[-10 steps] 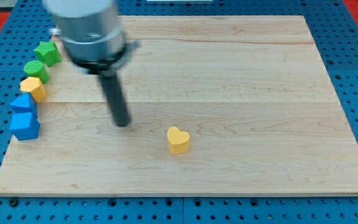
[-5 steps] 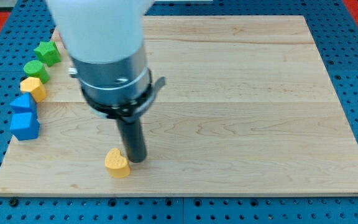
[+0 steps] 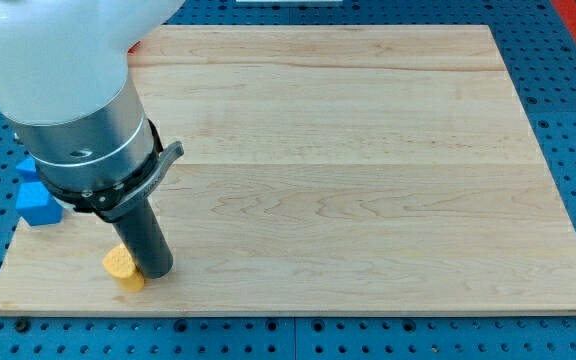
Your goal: Place the yellow heart below the blue cube
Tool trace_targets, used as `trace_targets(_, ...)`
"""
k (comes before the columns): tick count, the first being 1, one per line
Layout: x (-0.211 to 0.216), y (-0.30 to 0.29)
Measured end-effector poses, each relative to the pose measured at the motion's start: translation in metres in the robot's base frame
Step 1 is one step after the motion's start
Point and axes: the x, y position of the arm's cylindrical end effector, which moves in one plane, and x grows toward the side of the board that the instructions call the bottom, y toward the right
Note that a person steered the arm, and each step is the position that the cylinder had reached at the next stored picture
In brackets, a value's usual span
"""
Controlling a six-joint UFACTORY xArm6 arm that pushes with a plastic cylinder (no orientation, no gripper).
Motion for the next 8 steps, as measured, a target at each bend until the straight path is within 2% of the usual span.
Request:
trace_targets(2,0.010,0.008)
trace_targets(3,0.022,-0.026)
trace_targets(4,0.017,-0.052)
trace_targets(8,-0.014,-0.036)
